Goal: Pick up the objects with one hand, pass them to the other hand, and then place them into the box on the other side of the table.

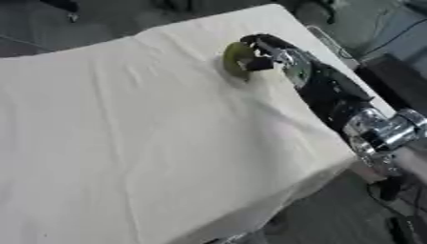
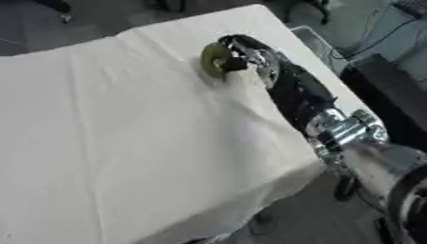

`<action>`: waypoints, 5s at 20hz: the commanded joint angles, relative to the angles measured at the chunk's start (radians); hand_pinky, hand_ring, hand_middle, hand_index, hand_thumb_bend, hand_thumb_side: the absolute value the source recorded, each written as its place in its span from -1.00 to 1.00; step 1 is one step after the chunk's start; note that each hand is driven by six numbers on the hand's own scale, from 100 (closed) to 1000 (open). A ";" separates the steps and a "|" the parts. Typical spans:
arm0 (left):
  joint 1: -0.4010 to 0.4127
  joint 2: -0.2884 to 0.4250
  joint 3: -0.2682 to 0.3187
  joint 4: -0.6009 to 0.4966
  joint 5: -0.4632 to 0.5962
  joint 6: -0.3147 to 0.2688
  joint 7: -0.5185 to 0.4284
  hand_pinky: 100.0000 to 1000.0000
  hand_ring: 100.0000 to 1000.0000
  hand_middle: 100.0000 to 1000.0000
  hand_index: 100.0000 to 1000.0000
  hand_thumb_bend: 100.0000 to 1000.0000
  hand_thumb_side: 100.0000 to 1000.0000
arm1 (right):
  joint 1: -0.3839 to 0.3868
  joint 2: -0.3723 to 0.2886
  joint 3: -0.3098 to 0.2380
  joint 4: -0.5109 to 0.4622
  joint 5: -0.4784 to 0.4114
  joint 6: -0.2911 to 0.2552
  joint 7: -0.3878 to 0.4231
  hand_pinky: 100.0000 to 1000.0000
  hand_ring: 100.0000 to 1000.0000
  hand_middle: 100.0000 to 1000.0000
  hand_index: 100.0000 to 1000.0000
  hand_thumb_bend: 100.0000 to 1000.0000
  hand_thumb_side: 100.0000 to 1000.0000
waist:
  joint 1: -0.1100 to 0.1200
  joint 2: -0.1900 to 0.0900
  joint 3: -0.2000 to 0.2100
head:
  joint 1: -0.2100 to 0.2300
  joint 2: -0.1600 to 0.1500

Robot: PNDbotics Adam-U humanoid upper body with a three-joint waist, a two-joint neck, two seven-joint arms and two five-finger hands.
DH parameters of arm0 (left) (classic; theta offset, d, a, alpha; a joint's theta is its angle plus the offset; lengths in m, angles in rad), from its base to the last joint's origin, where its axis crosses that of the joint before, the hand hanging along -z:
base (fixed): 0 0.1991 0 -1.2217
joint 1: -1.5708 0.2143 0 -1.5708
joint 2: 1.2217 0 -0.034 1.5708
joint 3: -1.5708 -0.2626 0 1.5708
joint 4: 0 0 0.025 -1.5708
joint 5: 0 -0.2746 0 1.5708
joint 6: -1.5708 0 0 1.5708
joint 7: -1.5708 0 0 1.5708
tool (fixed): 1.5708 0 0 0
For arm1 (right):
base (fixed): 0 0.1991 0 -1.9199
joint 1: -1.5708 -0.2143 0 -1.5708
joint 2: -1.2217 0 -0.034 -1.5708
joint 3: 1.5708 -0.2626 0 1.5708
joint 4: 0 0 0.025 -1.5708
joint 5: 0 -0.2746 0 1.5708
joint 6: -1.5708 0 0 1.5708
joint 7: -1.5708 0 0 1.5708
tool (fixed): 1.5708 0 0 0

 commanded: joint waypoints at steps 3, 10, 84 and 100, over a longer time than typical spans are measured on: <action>-0.004 0.005 -0.004 -0.018 -0.006 0.011 -0.006 0.21 -1.00 0.67 0.86 -1.00 -0.28 | 0.009 -0.024 0.003 -0.107 0.050 -0.031 -0.039 0.25 0.16 -0.34 -0.16 -1.00 -0.78 | 0.000 -0.014 -0.008 | 0.006 -0.002; 0.003 0.035 -0.026 -0.018 0.017 0.044 -0.027 0.20 -1.00 0.70 0.87 -1.00 -0.16 | 0.093 -0.005 0.084 -0.596 -0.009 -0.140 -0.167 0.09 0.01 -0.57 -0.44 -1.00 -1.00 | -0.001 -0.029 -0.030 | 0.176 -0.002; -0.295 0.096 -0.393 -0.018 -0.054 0.183 -0.320 -0.03 -1.00 0.26 0.33 -1.00 -0.21 | 0.112 0.272 0.451 -1.268 -0.323 -0.333 0.179 -0.20 -0.14 -0.49 -0.36 -1.00 -1.00 | -0.010 -0.032 -0.071 | 0.419 -0.002; -0.262 0.141 -0.378 -0.018 -0.080 0.237 -0.265 -0.08 -1.00 0.20 0.28 -1.00 -0.27 | 0.125 0.237 0.369 -1.334 -0.238 -0.299 0.131 0.08 0.07 -0.03 0.21 -1.00 -1.00 | -0.009 -0.036 -0.079 | 0.420 -0.002</action>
